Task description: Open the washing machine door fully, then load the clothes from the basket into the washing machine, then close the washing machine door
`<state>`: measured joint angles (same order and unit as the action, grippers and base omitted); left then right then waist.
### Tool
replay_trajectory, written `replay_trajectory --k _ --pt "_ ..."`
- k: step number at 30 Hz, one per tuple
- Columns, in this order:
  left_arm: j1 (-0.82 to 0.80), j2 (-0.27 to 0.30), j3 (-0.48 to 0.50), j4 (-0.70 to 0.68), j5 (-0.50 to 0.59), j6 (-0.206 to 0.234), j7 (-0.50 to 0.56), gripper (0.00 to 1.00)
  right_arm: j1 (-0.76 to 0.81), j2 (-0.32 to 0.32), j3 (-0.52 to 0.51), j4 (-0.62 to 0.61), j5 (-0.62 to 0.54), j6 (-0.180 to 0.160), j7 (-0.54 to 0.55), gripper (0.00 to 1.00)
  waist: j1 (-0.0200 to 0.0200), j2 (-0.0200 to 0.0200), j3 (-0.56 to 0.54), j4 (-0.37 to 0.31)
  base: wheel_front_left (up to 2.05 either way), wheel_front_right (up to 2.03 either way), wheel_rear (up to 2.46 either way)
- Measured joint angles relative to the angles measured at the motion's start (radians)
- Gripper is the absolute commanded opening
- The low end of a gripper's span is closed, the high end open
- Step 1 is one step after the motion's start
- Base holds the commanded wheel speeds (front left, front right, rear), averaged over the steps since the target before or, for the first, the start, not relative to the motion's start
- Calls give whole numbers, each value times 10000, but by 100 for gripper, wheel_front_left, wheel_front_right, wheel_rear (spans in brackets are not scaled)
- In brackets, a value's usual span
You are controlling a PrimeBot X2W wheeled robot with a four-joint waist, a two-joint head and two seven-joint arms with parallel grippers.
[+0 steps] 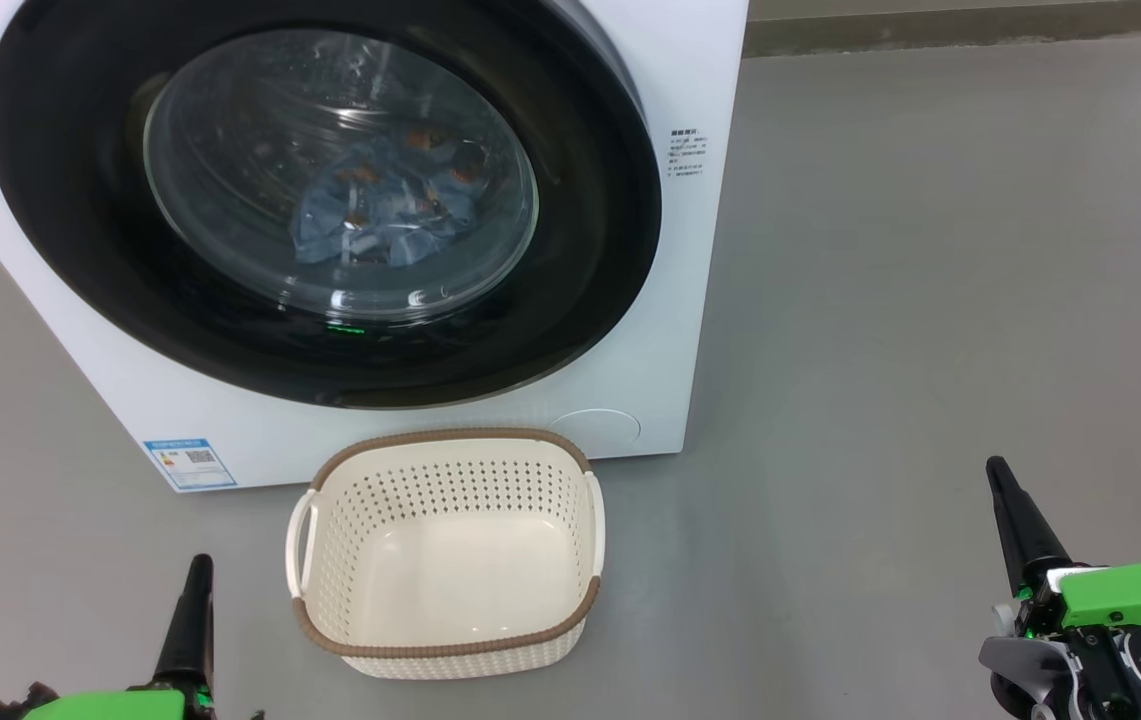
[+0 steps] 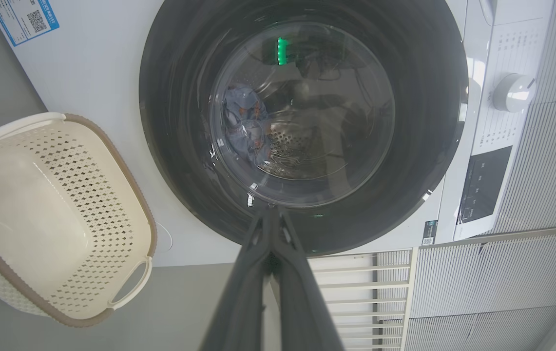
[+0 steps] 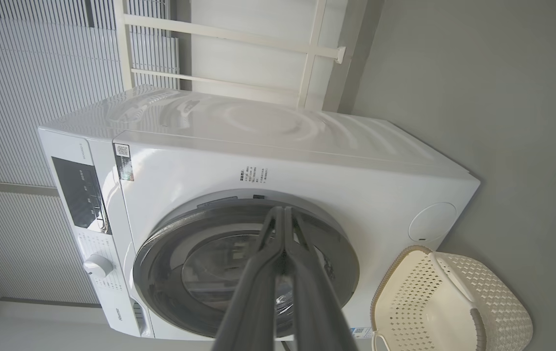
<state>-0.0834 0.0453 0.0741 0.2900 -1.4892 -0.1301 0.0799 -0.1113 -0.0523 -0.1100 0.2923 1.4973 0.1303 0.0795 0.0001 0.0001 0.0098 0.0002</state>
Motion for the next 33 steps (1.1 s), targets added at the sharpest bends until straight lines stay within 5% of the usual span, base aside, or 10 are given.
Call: replay_trajectory --k 11,33 --pt "-1 -42 71 -140 -1108 0 270 0 175 90 -222 -163 1064 -13 297 0 0 0 -68 -2 0 0 0" --pt "-1 -48 79 -140 -1114 0 272 0 178 96 -226 -174 1070 -13 297 0 0 0 -68 -2 0 0 0"
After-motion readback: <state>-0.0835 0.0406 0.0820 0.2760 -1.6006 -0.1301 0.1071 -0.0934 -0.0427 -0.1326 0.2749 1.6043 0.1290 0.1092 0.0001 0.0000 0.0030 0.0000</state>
